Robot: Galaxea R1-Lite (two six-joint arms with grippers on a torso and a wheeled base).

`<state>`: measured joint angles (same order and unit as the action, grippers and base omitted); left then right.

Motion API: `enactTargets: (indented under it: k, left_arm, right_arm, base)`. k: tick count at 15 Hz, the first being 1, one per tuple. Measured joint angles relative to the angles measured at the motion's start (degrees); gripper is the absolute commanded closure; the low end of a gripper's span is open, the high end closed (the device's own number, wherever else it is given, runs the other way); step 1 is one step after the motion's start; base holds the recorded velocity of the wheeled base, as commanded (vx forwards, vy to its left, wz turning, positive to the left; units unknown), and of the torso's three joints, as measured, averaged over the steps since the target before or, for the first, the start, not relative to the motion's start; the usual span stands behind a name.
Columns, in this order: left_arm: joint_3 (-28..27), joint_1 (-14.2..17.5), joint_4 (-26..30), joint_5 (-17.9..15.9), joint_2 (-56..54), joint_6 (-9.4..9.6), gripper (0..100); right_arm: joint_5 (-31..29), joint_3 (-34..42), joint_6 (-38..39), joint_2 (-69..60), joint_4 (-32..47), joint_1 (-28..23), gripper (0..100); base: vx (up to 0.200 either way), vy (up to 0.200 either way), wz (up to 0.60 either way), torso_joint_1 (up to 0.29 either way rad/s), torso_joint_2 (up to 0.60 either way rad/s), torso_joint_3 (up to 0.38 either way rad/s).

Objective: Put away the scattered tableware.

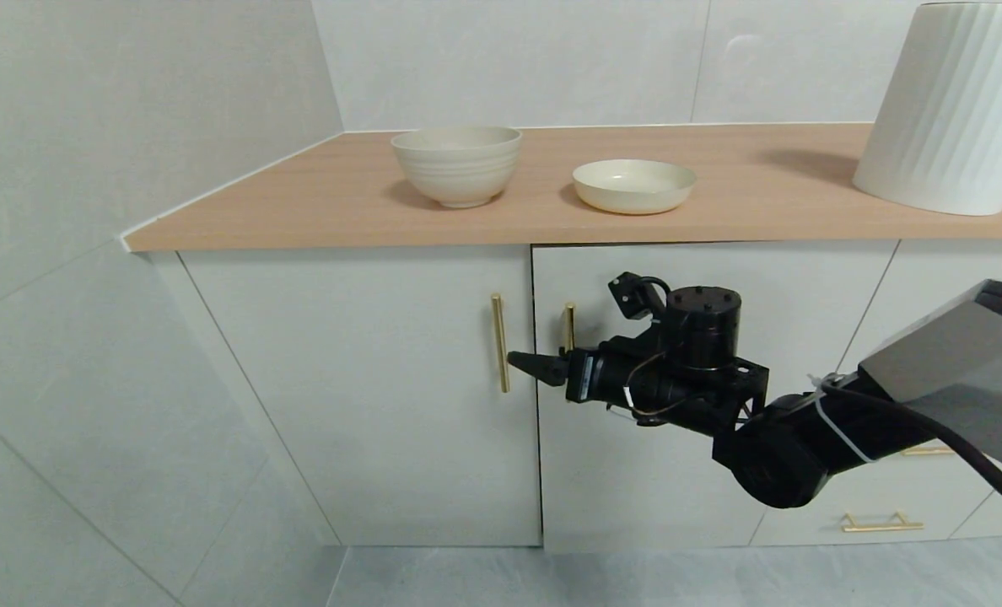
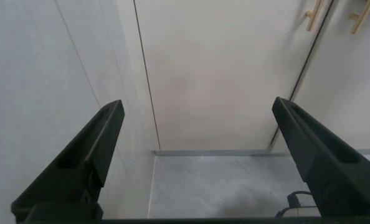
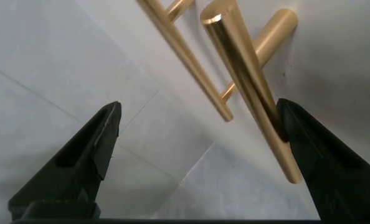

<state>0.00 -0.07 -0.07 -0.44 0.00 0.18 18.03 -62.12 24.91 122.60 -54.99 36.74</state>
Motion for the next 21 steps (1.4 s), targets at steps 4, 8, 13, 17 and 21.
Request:
enactTargets:
  k: [4,8,13,17,21]
  left_arm:
    - [0.0,0.0,0.0,0.0,0.0,0.0,0]
    - [0.0,0.0,0.0,0.0,0.0,0.0,0]
    - [0.0,0.0,0.0,0.0,0.0,0.0,0]
    - [0.0,0.0,0.0,0.0,0.0,0.0,0]
    - [0.0,0.0,0.0,0.0,0.0,0.0,0]
  right_arm:
    - [8.0,4.3,2.6,-3.5,0.7,-0.1,0]
    - [12.6,11.1,3.9,-9.7,0.8,-0.1,0]
    - [19.3,19.5,4.0,-16.7,0.7,-0.2,0]
    - [21.1,25.5,4.0,-21.1,0.4,-0.1,0]
    - [21.9,28.4,3.8,-22.8,-0.2,0.5,0]
  base:
    - [0.0,0.0,0.0,0.0,0.0,0.0]
    - [0.0,0.0,0.0,0.0,0.0,0.0]
    - [0.0,0.0,0.0,0.0,0.0,0.0]
    - [0.0,0.0,0.0,0.0,0.0,0.0]
    - [0.0,0.0,0.0,0.0,0.0,0.0]
